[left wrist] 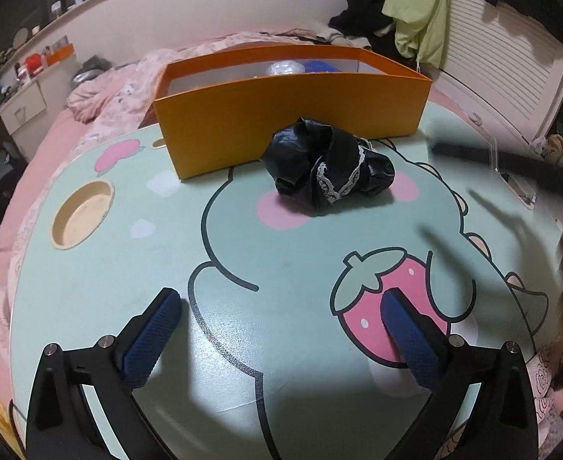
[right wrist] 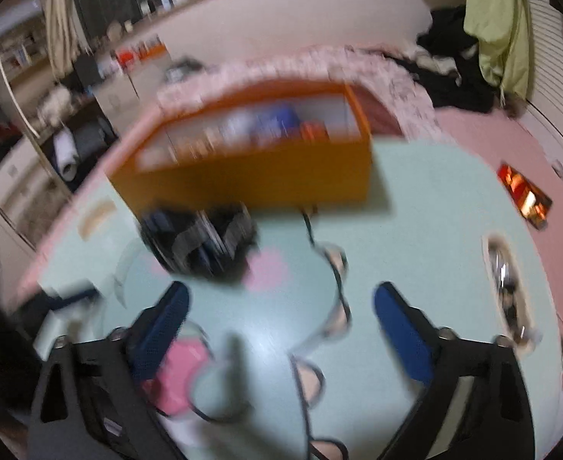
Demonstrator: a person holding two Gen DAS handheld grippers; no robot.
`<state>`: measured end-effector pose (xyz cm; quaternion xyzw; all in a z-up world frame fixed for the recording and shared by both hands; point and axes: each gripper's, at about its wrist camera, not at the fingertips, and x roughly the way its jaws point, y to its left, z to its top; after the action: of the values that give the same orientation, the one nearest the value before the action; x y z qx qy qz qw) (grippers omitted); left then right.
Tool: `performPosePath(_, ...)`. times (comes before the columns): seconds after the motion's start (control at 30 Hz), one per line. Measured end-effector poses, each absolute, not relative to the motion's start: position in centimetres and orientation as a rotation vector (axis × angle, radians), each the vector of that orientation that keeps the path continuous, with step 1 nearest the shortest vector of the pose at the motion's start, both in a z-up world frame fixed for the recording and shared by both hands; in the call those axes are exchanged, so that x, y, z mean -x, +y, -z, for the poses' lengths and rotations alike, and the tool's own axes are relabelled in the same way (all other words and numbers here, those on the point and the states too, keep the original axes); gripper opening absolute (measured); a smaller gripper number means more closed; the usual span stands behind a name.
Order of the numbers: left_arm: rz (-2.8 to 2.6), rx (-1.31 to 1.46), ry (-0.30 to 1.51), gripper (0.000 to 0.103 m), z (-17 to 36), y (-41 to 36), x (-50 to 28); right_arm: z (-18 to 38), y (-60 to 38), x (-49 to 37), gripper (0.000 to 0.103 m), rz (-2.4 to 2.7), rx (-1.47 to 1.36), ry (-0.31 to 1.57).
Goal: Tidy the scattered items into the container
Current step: 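Move the right gripper into the orange box toward the clear wrapped bundle, then grasp the clear wrapped bundle with the right gripper and set it on the table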
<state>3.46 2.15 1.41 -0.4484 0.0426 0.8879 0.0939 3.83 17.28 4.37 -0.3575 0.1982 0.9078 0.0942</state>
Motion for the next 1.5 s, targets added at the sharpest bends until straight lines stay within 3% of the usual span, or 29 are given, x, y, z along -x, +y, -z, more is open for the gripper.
performPosePath(0.23,-2.631,1.329,0.127,0.103,-1.4,2.1,-3.5,-9.7,18.1,5.7,0.049,-2.738,1.126,0.524)
performPosePath(0.3,-2.631,1.329,0.125,0.103,-1.4,2.2,-3.5,-9.0,18.0,9.7,0.044,-2.689,1.206,0.463)
performPosePath(0.47,-2.627,1.324,0.12,0.103,-1.5,2.1,-3.5,-5.7,18.0,15.4,0.042,-2.57,1.359,0.468)
performPosePath(0.5,-2.626,1.323,0.119,0.103,-1.5,2.1,-3.5,-4.9,17.7,16.3,0.032,-2.548,1.39,0.442)
performPosePath(0.63,-2.626,1.321,0.116,0.103,-1.5,2.1,-3.4,-5.0,18.0,16.1,0.027,-2.549,1.384,0.402)
performPosePath(0.8,-2.626,1.321,0.119,0.103,-1.6,2.3,-3.2,-11.0,18.7,9.6,0.027,-2.757,1.078,0.56)
performPosePath(0.9,-2.624,1.319,0.119,0.103,-1.5,2.1,-3.3,-12.6,18.0,4.9,0.027,-2.806,1.044,0.533)
performPosePath(1.0,-2.625,1.318,0.122,0.103,-1.5,2.1,-3.2,-10.8,17.4,0.9,0.027,-2.778,1.098,0.51)
performPosePath(1.3,-2.625,1.315,0.123,0.103,-1.5,2.3,-3.1,-2.3,17.9,-1.8,0.031,-2.686,1.213,0.706)
performPosePath(1.37,-2.625,1.314,0.123,0.103,-1.5,2.2,-3.1,-2.0,18.0,-2.1,0.041,-2.675,1.188,0.743)
performPosePath(1.43,-2.624,1.314,0.122,0.103,-1.5,2.2,-3.1,-2.3,17.9,-2.9,0.073,-2.667,1.152,0.732)
performPosePath(1.5,-2.626,1.315,0.122,0.103,-1.5,2.2,-3.1,-2.8,17.2,-4.5,0.077,-2.669,1.072,0.666)
